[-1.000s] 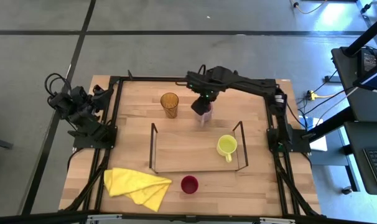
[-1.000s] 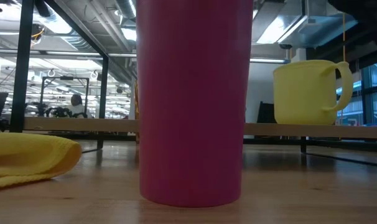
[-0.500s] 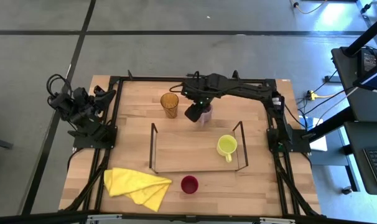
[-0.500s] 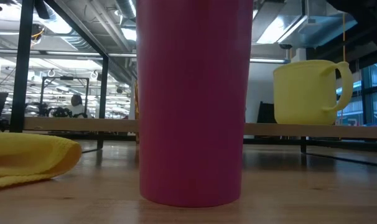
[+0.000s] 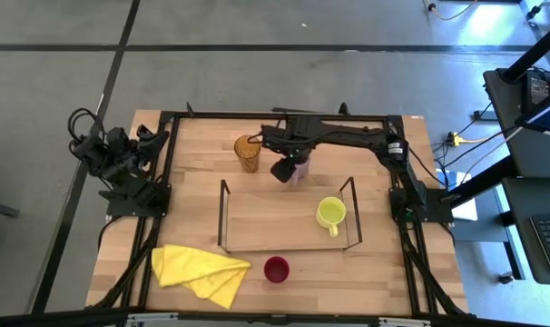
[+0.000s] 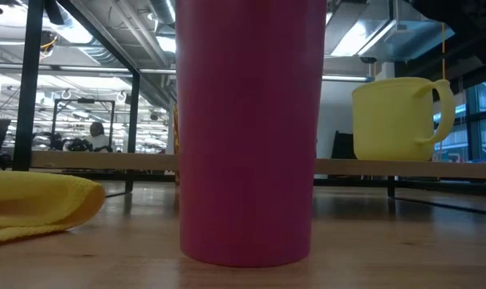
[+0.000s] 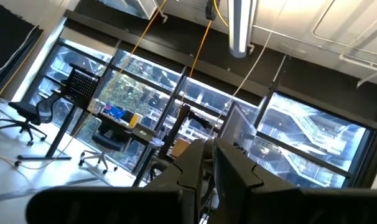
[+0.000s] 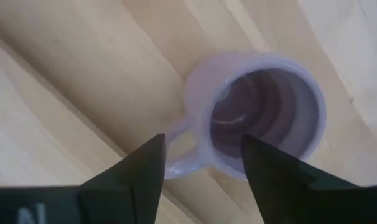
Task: Stack small to large cups/mugs on shelf
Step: Put the purple mug on the shelf
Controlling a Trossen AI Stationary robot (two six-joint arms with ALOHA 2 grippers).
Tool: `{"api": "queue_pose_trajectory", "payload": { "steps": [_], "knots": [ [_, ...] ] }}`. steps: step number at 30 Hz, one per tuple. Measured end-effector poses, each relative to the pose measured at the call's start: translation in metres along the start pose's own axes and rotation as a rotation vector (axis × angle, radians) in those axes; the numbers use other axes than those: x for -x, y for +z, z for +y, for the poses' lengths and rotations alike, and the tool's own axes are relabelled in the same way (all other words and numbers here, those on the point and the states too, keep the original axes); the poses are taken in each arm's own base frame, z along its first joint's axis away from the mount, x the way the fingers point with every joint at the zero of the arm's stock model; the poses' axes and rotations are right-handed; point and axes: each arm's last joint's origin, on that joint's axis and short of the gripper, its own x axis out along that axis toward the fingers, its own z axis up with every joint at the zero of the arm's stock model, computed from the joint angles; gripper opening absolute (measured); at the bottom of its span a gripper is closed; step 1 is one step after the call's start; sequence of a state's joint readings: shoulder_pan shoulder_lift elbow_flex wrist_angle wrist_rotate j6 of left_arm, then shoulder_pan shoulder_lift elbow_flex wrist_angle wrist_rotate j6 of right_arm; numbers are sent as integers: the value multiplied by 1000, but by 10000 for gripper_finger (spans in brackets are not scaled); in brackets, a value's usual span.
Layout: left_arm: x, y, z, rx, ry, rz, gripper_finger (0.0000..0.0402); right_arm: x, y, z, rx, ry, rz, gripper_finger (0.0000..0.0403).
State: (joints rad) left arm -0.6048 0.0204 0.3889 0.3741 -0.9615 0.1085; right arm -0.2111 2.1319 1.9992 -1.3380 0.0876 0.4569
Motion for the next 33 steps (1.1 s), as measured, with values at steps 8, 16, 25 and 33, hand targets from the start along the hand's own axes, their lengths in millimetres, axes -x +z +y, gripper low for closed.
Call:
{"api": "queue_pose_trajectory", "payload": {
  "steps": [8,16,25,33],
  "knots": [
    [0,0,0,1,0,-1,31,-17,-4,0,-4,-16,33,209],
    [0,0,0,2,0,0,31,-24,-5,3,-6,5,32,208],
    [0,0,0,1,0,0,31,-25,-6,9,3,27,31,121],
    [0,0,0,1,0,0,31,-26,-7,11,37,37,32,17]
  ]
}}
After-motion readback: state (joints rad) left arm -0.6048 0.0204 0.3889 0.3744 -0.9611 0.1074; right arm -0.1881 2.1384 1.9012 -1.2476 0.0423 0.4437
